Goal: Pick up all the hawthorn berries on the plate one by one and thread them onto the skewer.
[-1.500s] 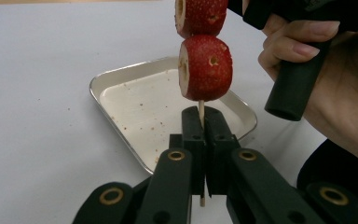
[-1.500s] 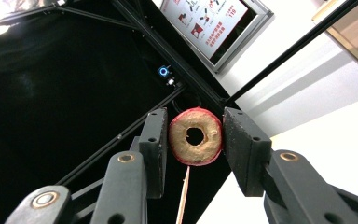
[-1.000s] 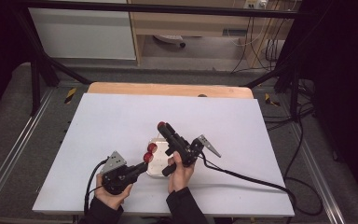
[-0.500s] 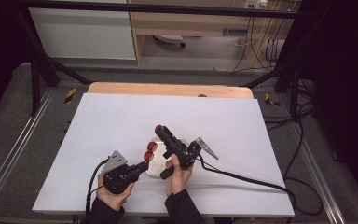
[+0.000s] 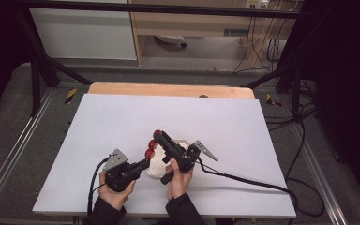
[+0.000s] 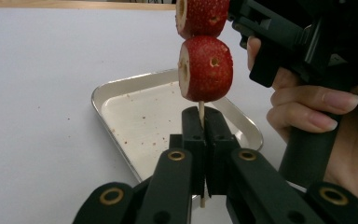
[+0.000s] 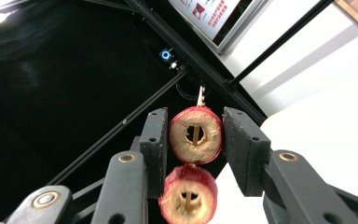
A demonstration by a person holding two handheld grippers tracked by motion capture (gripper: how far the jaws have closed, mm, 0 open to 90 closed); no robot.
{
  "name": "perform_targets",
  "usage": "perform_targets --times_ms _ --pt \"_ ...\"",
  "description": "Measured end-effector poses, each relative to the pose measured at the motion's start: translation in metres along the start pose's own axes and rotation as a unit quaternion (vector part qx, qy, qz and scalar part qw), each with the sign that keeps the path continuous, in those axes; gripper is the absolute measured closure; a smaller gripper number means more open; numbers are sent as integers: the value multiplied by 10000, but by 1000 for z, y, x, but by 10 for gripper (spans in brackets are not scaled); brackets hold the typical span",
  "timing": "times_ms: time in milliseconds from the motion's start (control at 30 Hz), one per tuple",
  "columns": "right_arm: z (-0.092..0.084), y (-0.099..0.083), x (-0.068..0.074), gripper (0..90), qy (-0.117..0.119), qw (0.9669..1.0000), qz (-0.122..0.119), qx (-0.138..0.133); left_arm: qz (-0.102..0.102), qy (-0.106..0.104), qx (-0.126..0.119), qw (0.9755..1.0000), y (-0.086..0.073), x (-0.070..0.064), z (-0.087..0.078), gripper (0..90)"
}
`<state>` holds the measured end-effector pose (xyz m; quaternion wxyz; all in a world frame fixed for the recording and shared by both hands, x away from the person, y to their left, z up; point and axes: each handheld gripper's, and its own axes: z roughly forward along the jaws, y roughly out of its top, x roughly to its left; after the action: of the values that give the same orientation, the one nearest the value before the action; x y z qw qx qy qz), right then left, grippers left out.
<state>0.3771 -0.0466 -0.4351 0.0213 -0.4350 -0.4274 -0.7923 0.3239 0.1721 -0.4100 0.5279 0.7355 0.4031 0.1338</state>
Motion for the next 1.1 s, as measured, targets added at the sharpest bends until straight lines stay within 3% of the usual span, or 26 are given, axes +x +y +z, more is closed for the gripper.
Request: perform_targets --times_ms 233,367,467,633,733,900,967,1100 --pt "0 4 1 614 -47 9997 -129 180 51 -18 -57 10000 -1 2 0 885" --pt "0 13 4 540 -183 9980 -479 365 109 0 -3 9999 -2 4 -2 885" --pt "0 22 7 452 -285 9951 -772 551 169 12 32 9999 -4 5 -2 885" --pt "-3 37 7 286 -482 9870 -1126 1039 254 25 94 9996 -5 9 -3 885" --pt "-9 44 2 203 -642 9800 -1329 1336 331 44 159 9993 -5 12 -3 885" --pt "-22 54 -10 103 -915 9639 -1680 1853 458 48 271 9986 -6 16 -5 885" --pt "-28 57 -15 70 -1015 9542 -1830 2138 478 26 313 9984 -7 17 -5 885" --pt "-42 63 -24 41 -1195 9299 -2123 2754 496 -3 390 9980 -7 20 -5 885"
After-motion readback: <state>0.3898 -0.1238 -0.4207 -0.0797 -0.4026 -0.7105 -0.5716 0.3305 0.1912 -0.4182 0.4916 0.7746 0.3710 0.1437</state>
